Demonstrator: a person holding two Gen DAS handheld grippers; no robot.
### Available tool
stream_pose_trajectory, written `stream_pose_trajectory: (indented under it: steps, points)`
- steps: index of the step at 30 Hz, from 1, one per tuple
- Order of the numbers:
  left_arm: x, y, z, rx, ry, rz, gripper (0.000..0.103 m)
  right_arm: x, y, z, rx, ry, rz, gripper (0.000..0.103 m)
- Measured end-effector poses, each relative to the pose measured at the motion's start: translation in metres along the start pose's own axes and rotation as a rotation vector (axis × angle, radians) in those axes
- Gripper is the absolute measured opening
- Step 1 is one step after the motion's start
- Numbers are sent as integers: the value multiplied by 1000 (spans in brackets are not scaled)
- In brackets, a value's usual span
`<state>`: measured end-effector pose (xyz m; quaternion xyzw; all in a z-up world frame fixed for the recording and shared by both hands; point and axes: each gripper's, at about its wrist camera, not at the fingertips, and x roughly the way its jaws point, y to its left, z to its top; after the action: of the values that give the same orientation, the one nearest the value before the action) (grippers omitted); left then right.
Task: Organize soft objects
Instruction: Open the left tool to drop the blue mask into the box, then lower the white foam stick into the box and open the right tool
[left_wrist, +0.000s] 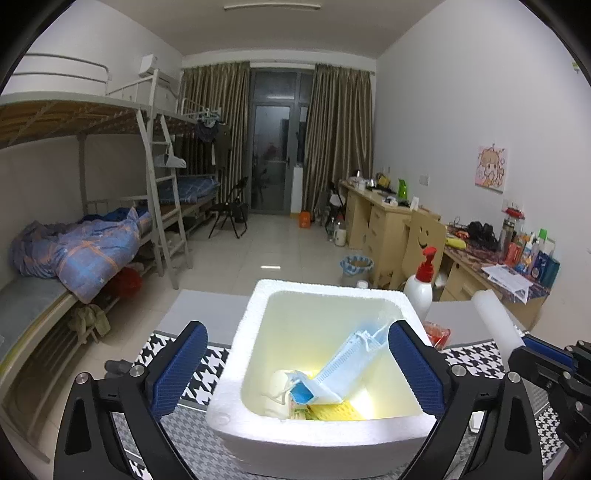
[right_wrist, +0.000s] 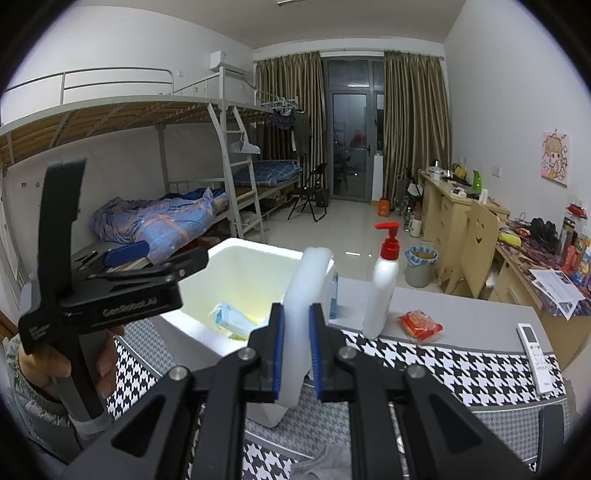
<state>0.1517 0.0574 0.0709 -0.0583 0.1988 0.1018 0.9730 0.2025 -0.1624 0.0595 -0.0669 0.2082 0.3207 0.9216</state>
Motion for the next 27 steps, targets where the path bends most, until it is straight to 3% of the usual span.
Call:
stream_pose_trajectory:
  steps: [27]
  points:
    - [-15,29,-11,13,-37,59,102,29,19,18,-8,15,65,16]
